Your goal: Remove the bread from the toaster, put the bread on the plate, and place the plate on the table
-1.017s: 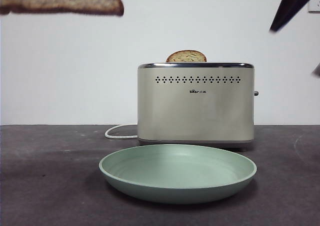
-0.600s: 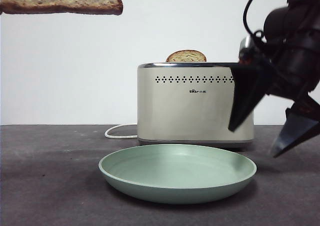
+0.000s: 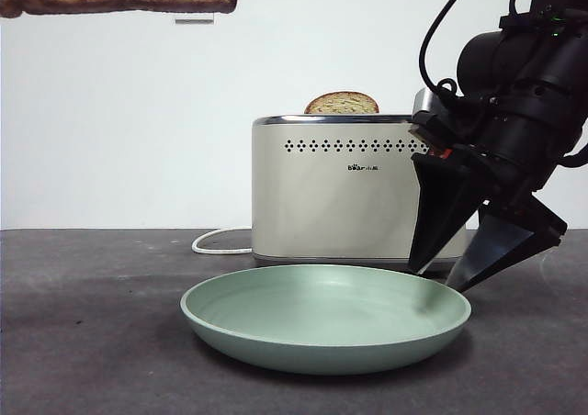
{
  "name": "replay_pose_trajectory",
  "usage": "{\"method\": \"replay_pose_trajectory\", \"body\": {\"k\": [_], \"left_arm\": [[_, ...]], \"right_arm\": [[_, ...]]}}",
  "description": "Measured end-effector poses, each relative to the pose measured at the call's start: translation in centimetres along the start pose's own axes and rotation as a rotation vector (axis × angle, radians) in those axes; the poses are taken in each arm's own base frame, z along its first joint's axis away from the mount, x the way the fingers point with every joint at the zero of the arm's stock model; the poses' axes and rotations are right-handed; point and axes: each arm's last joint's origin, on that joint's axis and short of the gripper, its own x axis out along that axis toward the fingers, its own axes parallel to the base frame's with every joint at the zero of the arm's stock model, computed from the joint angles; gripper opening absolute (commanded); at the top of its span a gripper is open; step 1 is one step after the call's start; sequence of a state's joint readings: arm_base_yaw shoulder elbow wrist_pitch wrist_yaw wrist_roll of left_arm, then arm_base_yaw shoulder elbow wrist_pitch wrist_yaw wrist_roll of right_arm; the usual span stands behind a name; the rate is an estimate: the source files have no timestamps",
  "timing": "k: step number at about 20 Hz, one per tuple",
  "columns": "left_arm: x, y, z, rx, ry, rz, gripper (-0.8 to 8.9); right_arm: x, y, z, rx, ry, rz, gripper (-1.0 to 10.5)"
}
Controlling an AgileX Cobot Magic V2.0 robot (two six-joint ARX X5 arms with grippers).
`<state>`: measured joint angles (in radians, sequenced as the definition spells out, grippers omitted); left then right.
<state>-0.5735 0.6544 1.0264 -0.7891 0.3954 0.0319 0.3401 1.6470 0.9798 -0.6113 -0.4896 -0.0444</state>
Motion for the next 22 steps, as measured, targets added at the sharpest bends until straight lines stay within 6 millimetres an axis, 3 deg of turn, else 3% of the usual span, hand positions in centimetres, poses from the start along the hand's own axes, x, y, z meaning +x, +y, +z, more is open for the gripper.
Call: {"method": "replay_pose_trajectory", "body": {"k": [5,6,8,14,16,18,22], "left_arm": [[0.0,0.0,0.0,-0.006,0.000,0.000,-0.06],[0.0,0.0,0.0,-0.007,0.000,0.000,-0.06],[0.0,0.0,0.0,-0.007,0.000,0.000,-0.06],[0.0,0.0,0.0,-0.034,-0.001,-0.002,-0.06],[0.4,0.1,0.1,-0.073,0.008,-0.038,-0.06],[1.3,0.3,0.4,-0.128,0.024,-0.107,-0.07],[5.0,1.4,1.6,-0.245,0.044,-0.273,-0.07]], "right_arm": [[0.9,-0.5,-0.1,0.020,0.029,0.000,1.8],[1.5,-0.8,-0.1,0.033,0.049,0.000,1.5],[1.8,-1.0,-0.1,0.037,0.055,0.000,-0.1],[1.6,-0.8,0.1,0.031,0.034,0.004,-0.1],[0.6,-0.2,0.2,0.017,0.002,-0.003,-0.1],[-1.6,1.2,0.3,-0.016,-0.080,-0.002,-0.1],[-5.2,4.8,-0.3,-0.080,-0.194,0.023,-0.1]]}}
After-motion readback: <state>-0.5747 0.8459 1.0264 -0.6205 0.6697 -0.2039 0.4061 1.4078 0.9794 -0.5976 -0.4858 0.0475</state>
